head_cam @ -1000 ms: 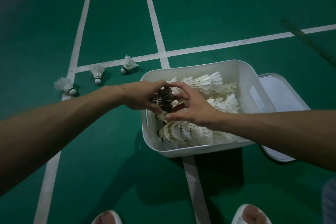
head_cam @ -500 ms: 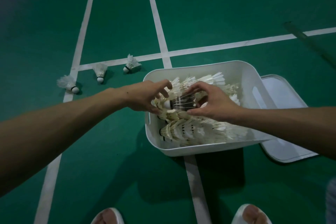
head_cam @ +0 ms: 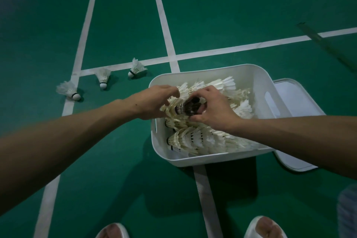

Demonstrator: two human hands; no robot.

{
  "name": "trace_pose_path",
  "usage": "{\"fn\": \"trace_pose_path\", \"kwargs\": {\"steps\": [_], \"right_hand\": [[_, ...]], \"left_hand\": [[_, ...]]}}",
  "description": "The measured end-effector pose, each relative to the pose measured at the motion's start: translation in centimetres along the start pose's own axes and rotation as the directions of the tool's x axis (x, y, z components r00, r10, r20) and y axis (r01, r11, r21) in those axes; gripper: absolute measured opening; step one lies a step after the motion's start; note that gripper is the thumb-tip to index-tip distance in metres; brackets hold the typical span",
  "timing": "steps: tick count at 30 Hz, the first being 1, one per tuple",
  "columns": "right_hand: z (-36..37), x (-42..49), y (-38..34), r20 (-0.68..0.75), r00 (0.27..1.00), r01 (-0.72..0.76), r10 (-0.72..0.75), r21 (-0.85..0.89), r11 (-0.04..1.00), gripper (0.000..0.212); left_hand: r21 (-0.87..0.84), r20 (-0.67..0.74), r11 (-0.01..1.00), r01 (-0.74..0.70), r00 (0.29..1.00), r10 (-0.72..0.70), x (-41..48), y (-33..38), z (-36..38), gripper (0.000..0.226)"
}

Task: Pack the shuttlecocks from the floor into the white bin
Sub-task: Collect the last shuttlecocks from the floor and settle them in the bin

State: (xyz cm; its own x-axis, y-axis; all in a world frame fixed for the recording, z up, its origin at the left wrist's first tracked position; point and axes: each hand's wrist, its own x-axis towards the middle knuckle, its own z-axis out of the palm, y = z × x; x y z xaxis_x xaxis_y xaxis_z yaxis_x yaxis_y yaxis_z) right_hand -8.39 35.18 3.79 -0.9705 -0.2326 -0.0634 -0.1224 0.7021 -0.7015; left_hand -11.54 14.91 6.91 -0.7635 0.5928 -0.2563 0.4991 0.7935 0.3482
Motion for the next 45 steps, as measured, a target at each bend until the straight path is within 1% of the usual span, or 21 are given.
{"fn": "trace_pose_path", "kwargs": {"steps": [3, 8, 12, 14, 17, 18, 22, 24, 26, 29, 31, 33, 36, 39, 45], "right_hand": [[0.6, -0.2, 0.1, 0.022, 1.000, -0.004, 0.003, 0.003, 1.000, 0.058], [1.6, 0.3, 0.0, -0.011, 0.999, -0.035, 0.035, -0.041, 0.999, 0.057], [2.5, 0.9, -0.4, -0.003, 0.999, -0.048, 0.048, -0.032, 0.998, 0.061], [2.0, 0.8, -0.2, 0.009, 0.999, -0.038, 0.038, 0.009, 0.999, 0.066], [1.0, 0.2, 0.1, 0.030, 0.999, -0.022, 0.018, 0.117, 0.993, 0.070], [1.1, 0.2, 0.2, 0.019, 1.000, -0.010, 0.009, 0.099, 0.995, 0.070], [2.7, 1.0, -0.1, -0.005, 1.000, 0.024, -0.025, -0.037, 0.999, 0.054], [2.9, 1.5, -0.2, 0.003, 1.000, 0.032, -0.031, -0.081, 0.996, 0.053], [2.2, 1.5, -0.4, 0.019, 0.999, 0.030, -0.029, -0.072, 0.997, 0.061], [0.8, 0.9, -0.9, 0.054, 0.998, 0.021, -0.020, -0.023, 1.000, 0.084], [0.3, 0.4, -1.4, 0.061, 0.998, 0.029, -0.027, -0.041, 0.999, 0.090], [0.0, 0.0, -1.8, 0.061, 0.998, 0.025, -0.023, -0.041, 0.999, 0.088], [-0.1, -0.3, -2.6, 0.058, 0.998, 0.018, -0.016, -0.033, 0.999, 0.077], [0.3, -0.5, -3.1, 0.055, 0.998, 0.023, -0.020, -0.054, 0.998, 0.078], [0.4, -0.5, -2.4, 0.065, 0.998, 0.019, -0.011, -0.109, 0.994, 0.069]], "left_hand": [[0.017, -0.056, 1.000, 0.012, 0.998, -0.011, 0.4, 0.2, 0.5, 0.045], [0.031, -0.119, 1.000, -0.003, 0.993, 0.007, 0.9, 0.8, 1.2, 0.036], [0.051, -0.129, 0.999, 0.018, 0.992, -0.012, 1.4, 0.7, 1.7, 0.033], [0.052, -0.128, 0.998, 0.026, 0.992, -0.019, 1.4, 0.5, 1.6, 0.032], [0.077, -0.129, 0.996, 0.034, 0.991, -0.024, 1.1, 0.3, 1.4, 0.033], [0.085, -0.131, 0.996, 0.041, 0.991, -0.029, 1.1, 0.3, 1.4, 0.034], [0.107, -0.146, 0.993, 0.056, 0.989, -0.040, 1.3, 0.0, 1.6, 0.036], [0.120, -0.154, 0.991, 0.067, 0.987, -0.049, 1.5, -0.1, 1.5, 0.036], [0.128, -0.155, 0.989, 0.074, 0.987, -0.054, 1.5, -0.1, 1.4, 0.039], [0.153, -0.147, 0.986, 0.070, 0.988, -0.047, 1.1, -0.1, 1.2, 0.042], [0.187, -0.145, 0.980, 0.063, 0.989, -0.036, 0.8, 0.0, 1.0, 0.042], [0.217, -0.140, 0.974, 0.065, 0.990, -0.035, 0.5, 0.1, 0.8, 0.042], [0.231, -0.135, 0.970, 0.073, 0.990, -0.043, 0.2, 0.3, 0.6, 0.043], [0.245, -0.129, 0.966, 0.079, 0.991, -0.048, -0.1, 0.3, 0.8, 0.045], [0.234, -0.119, 0.969, 0.076, 0.992, -0.049, -0.1, -0.1, 1.0, 0.049]]}}
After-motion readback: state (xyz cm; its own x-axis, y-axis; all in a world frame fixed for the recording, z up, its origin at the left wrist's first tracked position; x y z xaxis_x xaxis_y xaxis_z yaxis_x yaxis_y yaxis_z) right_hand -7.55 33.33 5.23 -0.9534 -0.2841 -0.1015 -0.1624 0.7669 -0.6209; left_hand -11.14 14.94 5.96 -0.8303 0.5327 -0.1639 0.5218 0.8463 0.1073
